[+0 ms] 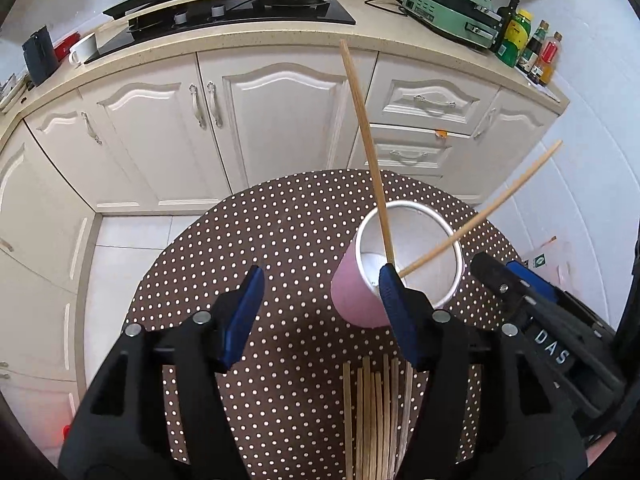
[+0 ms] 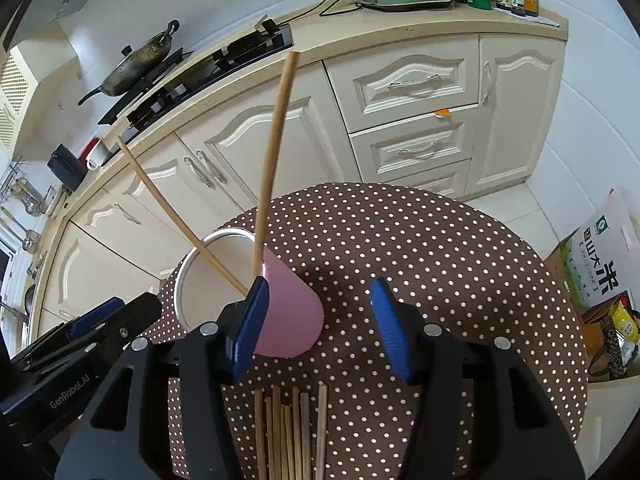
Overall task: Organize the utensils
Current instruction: 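Open the right gripper and the left gripper, dropping chopsticks into the cup, then move both grippers back down to the remaining chopsticks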
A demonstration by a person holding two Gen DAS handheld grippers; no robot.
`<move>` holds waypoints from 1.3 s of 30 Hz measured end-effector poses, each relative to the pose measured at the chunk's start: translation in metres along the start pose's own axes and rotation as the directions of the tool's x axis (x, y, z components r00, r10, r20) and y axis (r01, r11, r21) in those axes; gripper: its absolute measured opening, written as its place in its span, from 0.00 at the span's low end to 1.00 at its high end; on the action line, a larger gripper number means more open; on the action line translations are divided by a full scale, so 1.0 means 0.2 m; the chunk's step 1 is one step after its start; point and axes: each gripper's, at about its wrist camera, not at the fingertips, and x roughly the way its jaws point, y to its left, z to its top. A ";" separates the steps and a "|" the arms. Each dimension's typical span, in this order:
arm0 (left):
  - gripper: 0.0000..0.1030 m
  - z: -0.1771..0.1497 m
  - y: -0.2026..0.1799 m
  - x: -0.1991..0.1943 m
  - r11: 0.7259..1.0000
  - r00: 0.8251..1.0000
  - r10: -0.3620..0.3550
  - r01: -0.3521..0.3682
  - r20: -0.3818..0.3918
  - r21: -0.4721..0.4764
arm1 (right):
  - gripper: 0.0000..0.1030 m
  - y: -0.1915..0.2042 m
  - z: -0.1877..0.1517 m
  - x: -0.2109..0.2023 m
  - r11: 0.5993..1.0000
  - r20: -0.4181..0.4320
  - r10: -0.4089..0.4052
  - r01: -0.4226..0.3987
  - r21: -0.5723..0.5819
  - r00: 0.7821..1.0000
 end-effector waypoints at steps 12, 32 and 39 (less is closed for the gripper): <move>0.58 -0.11 -0.01 -0.08 1.000 1.000 0.010 -0.010 -0.002 0.009 | 0.51 -0.04 -0.08 -0.10 1.000 -0.001 -0.021 0.021 0.002 1.000; 0.60 -0.47 0.03 -0.19 0.998 0.996 0.053 -0.055 -0.066 -0.028 | 0.57 -0.02 -0.42 -0.18 0.997 -0.124 -0.054 0.047 -0.061 0.991; 0.60 -0.61 0.09 -0.15 0.996 0.989 0.069 -0.076 -0.130 -0.046 | 0.57 -0.02 -0.55 -0.11 0.993 -0.191 -0.089 0.073 -0.090 0.978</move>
